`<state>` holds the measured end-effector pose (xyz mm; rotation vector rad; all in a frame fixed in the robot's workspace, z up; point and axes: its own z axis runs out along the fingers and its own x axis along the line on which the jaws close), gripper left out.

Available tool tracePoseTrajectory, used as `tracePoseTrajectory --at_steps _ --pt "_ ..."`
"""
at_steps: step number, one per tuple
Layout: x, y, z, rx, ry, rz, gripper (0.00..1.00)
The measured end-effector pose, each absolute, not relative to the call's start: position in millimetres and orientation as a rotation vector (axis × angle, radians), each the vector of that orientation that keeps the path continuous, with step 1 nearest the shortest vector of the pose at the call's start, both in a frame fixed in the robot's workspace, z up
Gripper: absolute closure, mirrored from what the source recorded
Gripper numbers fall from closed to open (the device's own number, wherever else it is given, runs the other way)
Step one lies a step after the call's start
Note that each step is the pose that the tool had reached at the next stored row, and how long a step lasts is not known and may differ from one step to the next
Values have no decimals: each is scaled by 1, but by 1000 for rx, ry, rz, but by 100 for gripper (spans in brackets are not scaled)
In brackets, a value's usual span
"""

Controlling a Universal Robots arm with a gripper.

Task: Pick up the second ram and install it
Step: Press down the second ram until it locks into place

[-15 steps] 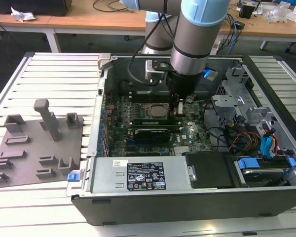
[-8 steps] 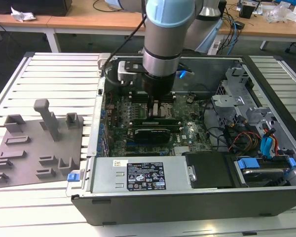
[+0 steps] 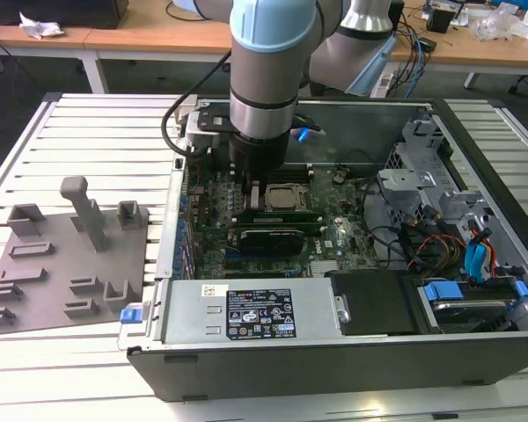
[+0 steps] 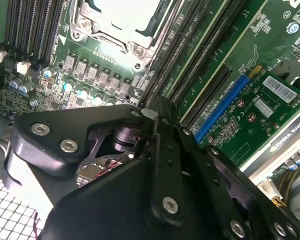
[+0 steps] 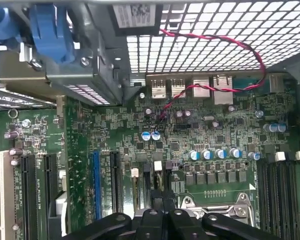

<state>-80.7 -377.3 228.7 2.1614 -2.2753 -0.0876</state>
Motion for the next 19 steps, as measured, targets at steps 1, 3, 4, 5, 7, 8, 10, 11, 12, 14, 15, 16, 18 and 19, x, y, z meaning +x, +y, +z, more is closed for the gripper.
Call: tracePoseTrajectory --at_steps 1,3,4,5,7,8,10,11,12,14,15,16,18,19 --pt "-81 -377 228 2161 -2275 -87 89" --pt "-80 -377 230 2164 -2277 -89 89" --pt "-79 -377 233 2163 -2276 -89 89" --pt "-77 -377 234 2162 -2276 -89 89" --pt "-65 -377 234 2163 -2276 -94 89" --pt "-57 -377 234 2162 -2276 -98 89" --pt "-45 -376 234 2162 -2276 -101 89" --pt "-42 -376 237 2163 -2276 -101 89" --pt "-41 -376 241 2163 -2276 -101 89" --pt "-41 -375 255 2163 -2277 -101 89" --pt "-41 -375 265 2163 -2276 -101 89" --pt "-41 -375 278 2163 -2276 -101 89" --pt "-41 -375 299 2163 -2276 -101 89" --pt "-41 -374 304 2163 -2276 -101 89"
